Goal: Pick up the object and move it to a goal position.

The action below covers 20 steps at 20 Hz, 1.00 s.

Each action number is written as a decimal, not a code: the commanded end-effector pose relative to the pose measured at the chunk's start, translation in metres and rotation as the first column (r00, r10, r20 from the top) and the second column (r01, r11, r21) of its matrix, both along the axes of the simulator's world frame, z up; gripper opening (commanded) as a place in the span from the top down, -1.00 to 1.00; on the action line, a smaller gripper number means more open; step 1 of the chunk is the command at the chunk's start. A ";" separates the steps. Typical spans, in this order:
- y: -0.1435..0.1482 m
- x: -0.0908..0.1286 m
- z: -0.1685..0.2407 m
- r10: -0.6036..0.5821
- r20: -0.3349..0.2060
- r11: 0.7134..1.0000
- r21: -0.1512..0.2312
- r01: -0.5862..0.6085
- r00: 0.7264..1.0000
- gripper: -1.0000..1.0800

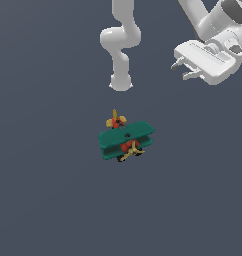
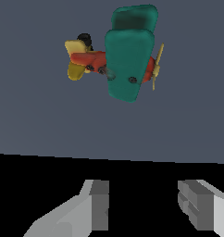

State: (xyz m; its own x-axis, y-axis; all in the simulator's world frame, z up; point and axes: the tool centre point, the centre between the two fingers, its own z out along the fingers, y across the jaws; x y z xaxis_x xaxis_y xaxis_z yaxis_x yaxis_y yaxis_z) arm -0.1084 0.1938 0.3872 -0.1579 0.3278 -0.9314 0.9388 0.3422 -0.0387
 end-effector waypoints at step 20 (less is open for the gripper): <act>-0.009 0.006 -0.113 -0.014 -0.419 0.927 -0.346 -0.146 0.908 -0.23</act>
